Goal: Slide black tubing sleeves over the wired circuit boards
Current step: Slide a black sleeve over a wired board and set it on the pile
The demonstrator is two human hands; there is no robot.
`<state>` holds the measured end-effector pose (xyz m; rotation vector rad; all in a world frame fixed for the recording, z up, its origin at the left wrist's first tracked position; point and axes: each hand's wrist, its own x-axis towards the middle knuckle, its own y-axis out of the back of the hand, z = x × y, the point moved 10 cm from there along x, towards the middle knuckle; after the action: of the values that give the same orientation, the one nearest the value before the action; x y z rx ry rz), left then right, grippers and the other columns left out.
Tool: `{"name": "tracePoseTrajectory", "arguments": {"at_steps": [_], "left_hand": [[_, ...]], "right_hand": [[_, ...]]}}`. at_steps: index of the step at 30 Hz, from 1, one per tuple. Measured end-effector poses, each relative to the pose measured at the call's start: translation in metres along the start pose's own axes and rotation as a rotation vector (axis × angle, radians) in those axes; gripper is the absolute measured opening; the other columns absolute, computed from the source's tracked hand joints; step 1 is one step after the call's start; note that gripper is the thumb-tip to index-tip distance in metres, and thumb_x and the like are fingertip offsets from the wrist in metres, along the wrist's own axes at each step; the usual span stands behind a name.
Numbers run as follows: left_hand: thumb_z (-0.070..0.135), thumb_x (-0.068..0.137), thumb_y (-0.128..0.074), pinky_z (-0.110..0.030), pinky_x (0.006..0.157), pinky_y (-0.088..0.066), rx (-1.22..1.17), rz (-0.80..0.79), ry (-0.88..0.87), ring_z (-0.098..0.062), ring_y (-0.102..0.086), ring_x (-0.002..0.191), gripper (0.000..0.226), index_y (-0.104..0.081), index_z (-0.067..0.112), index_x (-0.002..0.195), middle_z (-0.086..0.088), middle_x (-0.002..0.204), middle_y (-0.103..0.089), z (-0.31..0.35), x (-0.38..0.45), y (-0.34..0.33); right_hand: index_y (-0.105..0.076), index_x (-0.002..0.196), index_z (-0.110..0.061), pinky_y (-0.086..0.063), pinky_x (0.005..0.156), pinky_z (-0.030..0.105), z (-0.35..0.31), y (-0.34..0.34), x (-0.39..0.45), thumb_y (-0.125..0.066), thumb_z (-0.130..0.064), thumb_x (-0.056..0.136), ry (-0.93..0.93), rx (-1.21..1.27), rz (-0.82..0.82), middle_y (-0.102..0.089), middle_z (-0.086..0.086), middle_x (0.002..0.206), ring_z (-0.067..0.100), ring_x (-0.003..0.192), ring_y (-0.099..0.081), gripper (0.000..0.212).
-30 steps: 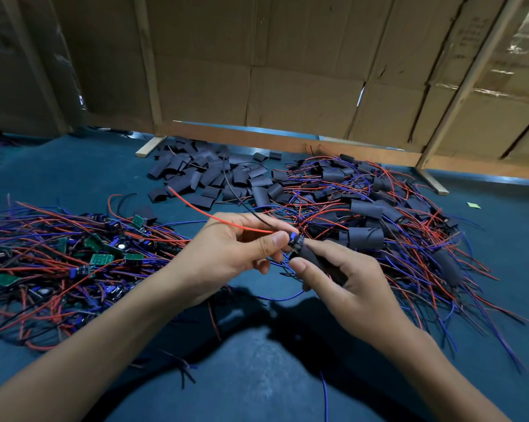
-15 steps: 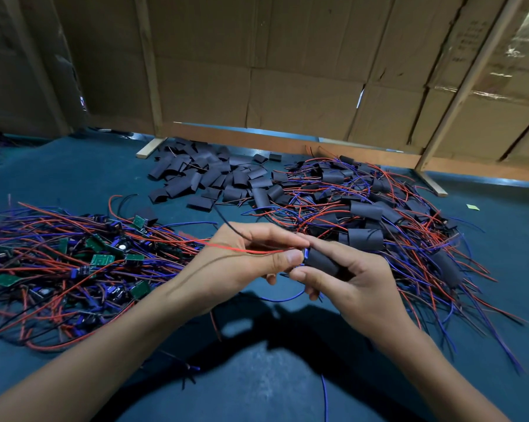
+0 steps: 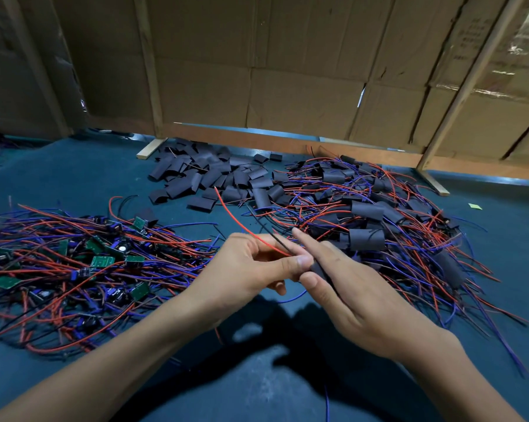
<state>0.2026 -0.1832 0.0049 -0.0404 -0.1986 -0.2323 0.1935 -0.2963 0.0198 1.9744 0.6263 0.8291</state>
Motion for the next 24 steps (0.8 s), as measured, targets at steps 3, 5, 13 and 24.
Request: {"name": "tracePoseTrajectory", "arguments": {"at_steps": [3, 5, 13, 24], "left_hand": [[0.029, 0.093, -0.067, -0.031, 0.063, -0.054, 0.161, -0.048, -0.021, -0.015, -0.061, 0.072, 0.018, -0.078, 0.016, 0.099, -0.006, 0.095, -0.074, 0.008, -0.002, -0.005], [0.028, 0.091, -0.065, -0.029, 0.064, -0.056, 0.204, -0.134, 0.01, -0.009, -0.065, 0.084, 0.021, -0.074, 0.022, 0.11, 0.004, 0.102, -0.075, 0.016, -0.001, -0.009], [0.022, 0.098, -0.061, -0.038, 0.109, -0.039, 1.435, 0.079, 0.162, -0.031, -0.051, 0.128, 0.049, -0.049, 0.025, 0.145, -0.011, 0.137, -0.055, 0.029, 0.076, 0.156], [0.038, 0.091, -0.071, -0.037, 0.083, -0.05, 1.608, -0.151, 0.228, -0.026, -0.06, 0.1, 0.023, -0.057, 0.026, 0.105, -0.004, 0.108, -0.067, -0.033, 0.095, 0.19]], "right_hand": [[-0.004, 0.157, -0.043, -0.051, 0.081, 0.048, -0.003, 0.004, 0.0, -0.018, -0.069, 0.098, 0.023, -0.064, 0.006, -0.046, -0.011, 0.121, 0.017, 0.103, -0.057, 0.065], [-0.007, 0.157, -0.039, -0.052, 0.07, 0.049, -0.003, 0.01, 0.001, -0.017, -0.067, 0.099, 0.034, -0.151, 0.059, -0.041, -0.007, 0.111, 0.025, 0.09, -0.056, 0.065], [-0.022, 0.159, -0.012, -0.027, 0.108, 0.019, 0.018, 0.112, -0.032, -0.036, -0.034, 0.108, 0.041, -0.242, 0.767, -0.026, -0.016, 0.113, 0.009, 0.11, -0.03, 0.057], [-0.036, 0.152, -0.002, -0.025, 0.109, 0.057, 0.073, 0.048, -0.011, -0.047, -0.035, 0.092, -0.463, -0.679, 0.385, -0.031, 0.025, 0.154, 0.044, 0.138, -0.03, 0.07]]}}
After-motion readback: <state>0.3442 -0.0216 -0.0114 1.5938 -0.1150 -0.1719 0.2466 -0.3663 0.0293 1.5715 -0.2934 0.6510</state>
